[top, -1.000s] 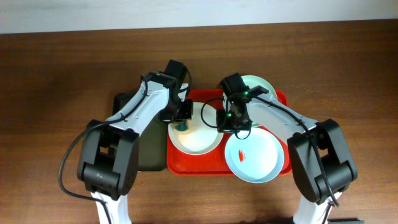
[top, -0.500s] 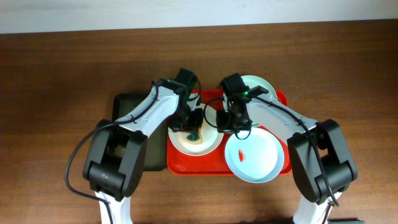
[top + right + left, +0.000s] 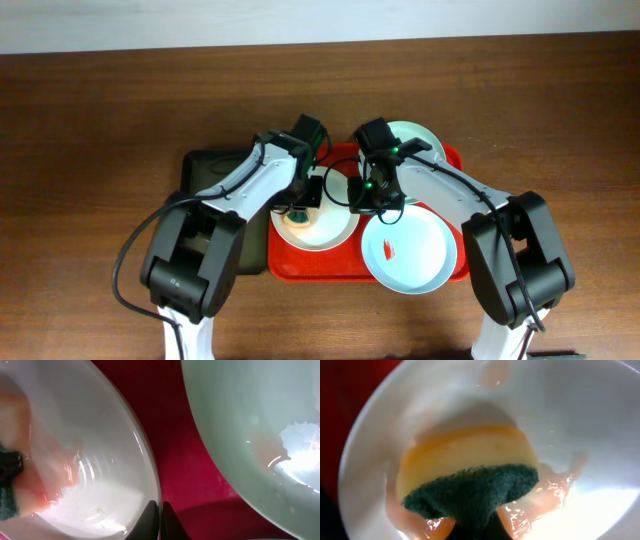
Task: Clean dirty plates on tray and stack at the side
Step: 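Scrub the white plate with the sponge while the right gripper holds the rim, then return the sponge to the dark tray and release it with the left gripper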
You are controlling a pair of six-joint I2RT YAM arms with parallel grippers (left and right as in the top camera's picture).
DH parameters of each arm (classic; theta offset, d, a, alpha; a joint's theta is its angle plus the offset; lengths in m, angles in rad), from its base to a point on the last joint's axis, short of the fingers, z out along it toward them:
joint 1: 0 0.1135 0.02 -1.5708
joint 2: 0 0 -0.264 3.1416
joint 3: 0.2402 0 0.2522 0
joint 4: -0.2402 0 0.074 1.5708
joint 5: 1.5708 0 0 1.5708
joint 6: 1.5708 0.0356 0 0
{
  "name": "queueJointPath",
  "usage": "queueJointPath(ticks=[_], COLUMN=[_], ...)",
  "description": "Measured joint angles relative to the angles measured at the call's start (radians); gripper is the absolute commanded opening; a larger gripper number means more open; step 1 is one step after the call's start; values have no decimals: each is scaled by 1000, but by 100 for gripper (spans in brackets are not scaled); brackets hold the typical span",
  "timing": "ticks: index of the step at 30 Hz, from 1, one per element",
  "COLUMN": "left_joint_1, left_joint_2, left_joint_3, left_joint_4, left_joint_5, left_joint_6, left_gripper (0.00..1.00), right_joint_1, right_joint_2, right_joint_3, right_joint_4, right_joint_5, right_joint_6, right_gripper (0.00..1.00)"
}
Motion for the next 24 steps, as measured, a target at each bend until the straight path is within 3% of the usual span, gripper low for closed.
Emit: queueJointPath(ticks=[6, 10, 14, 16, 20, 24], left_joint_1=[-31, 0, 181, 237, 302, 314], left_joint_2=[0, -141, -406, -425, -409, -401], left_joint_3=[18, 56, 118, 115, -13, -225], left_joint_4=[-68, -214, -380, -417, -355, -175], left_joint_5=[171, 95, -20, -56, -92, -111], left_joint_6=[32, 35, 36, 36, 39, 48], left_gripper=[0, 0, 0, 0, 0, 0], right_joint_1=[0, 0, 0, 0, 0, 1], right_joint_2=[0, 0, 0, 0, 0, 0], right_joint_3=[0, 0, 0, 0, 0, 0], right_joint_4=[0, 1, 1, 1, -3, -6], right_joint_5=[0, 0, 0, 0, 0, 0], right_joint_6=[-1, -8, -11, -10, -10, -10], right_gripper=[5, 4, 4, 5, 4, 5])
